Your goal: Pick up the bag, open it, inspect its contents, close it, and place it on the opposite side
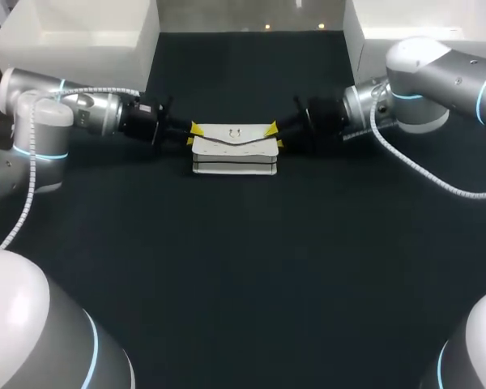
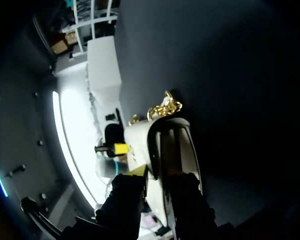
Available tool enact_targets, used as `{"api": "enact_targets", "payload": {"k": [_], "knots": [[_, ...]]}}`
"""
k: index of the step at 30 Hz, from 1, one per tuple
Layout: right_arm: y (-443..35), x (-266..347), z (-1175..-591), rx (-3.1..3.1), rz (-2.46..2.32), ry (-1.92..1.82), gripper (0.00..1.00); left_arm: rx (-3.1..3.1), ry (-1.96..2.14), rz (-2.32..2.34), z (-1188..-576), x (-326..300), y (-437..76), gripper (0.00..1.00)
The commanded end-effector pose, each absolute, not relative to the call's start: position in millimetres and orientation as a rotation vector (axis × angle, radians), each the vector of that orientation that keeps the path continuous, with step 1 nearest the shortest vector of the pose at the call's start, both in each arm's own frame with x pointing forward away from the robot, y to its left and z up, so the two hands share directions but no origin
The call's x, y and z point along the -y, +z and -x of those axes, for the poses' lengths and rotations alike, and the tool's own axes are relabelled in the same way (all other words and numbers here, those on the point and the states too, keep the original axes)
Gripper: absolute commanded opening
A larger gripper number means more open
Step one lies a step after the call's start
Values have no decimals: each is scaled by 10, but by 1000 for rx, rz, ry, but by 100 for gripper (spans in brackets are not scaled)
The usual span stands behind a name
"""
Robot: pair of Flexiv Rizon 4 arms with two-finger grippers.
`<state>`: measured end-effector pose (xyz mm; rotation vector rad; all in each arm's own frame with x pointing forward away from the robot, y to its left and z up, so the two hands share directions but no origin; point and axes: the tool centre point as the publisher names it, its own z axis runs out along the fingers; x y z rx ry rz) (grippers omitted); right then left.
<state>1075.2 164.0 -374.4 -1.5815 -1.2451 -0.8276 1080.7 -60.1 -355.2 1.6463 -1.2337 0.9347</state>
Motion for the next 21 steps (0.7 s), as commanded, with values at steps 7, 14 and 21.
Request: {"api": "enact_targets", "payload": {"k": [7,14,21], "knots": [[-3731,-1644,-10745,1251,1570,-854,36,1244,956,-1621,-10766,599,-3504,75],[-3699,-1639,-10748,1251,1571,-875,84,1253,972,-1619,-10775,607,-3483,60],[-3757,-1652,-10762,1234,1576,-874,49,1239,958,-1644,-10800,605,-3585,25]]}}
